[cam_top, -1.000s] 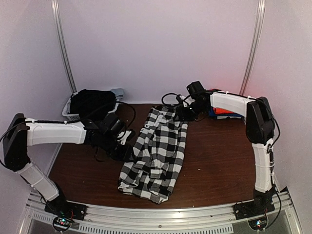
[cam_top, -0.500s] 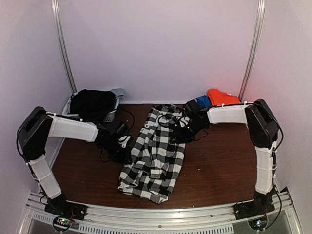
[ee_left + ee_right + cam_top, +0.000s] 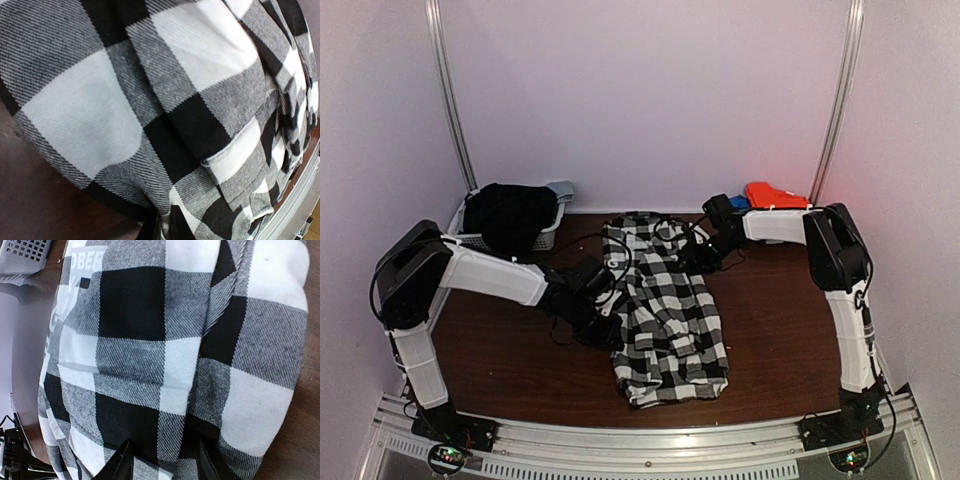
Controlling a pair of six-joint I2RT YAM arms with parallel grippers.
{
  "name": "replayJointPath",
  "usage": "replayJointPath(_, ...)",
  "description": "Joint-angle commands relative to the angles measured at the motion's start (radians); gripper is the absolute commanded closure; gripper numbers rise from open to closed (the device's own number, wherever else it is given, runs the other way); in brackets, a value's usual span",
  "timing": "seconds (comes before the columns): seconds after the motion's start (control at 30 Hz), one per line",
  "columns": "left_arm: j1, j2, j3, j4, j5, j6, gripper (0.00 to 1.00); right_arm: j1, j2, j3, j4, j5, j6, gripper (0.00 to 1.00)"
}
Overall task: Fold and stack the mixed laundry pile
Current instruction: Rotate the rectangle-folded shirt at the center of the board, then pick up the rectangle-folded shirt from the center of the board.
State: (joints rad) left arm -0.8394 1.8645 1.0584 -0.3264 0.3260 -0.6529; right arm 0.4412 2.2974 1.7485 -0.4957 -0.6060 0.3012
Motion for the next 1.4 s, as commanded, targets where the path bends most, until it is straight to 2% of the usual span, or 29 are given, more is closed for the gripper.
replayJointPath(0.0, -0.017, -0.010, -0.025, -0.045, -0.023, -0.020, 0.90, -0.001, -0.019, 0.027, -0.084, 0.009, -0.032, 0.57)
replayJointPath(0.07, -0.016, -0.034, -0.047, -0.082, -0.056, -0.006, 0.89, -0.001, -0.086, -0.024, -0.062, -0.002, -0.015, 0.57)
replayJointPath(0.23, -0.042, -0.134, -0.101, -0.095, -0.071, 0.072, 0.73, 0.004, -0.288, -0.148, -0.040, -0.043, 0.007, 0.56)
replayJointPath(0.3, -0.062, -0.191, -0.095, -0.109, -0.093, 0.123, 0.70, 0.008, -0.361, -0.201, -0.046, -0.074, 0.011, 0.56)
replayJointPath(0.47, -0.100, -0.259, -0.081, -0.056, -0.048, 0.184, 0.71, 0.038, -0.527, -0.396, -0.028, -0.136, 0.041, 0.56)
replayJointPath(0.63, -0.147, -0.202, -0.068, 0.027, 0.022, 0.160, 0.75, 0.096, -0.636, -0.627, 0.103, -0.209, 0.161, 0.57)
replayJointPath(1.03, -0.166, -0.117, -0.237, 0.158, 0.035, 0.065, 0.82, 0.228, -0.659, -0.997, 0.402, -0.256, 0.347, 0.65)
replayJointPath(1.17, -0.167, -0.127, -0.273, 0.145, 0.002, 0.042, 0.83, 0.262, -0.649, -1.042, 0.440, -0.265, 0.370, 0.68)
replayJointPath(1.37, -0.164, -0.194, -0.298, 0.100, -0.058, 0.019, 0.83, 0.301, -0.755, -0.980, 0.347, -0.278, 0.330, 0.68)
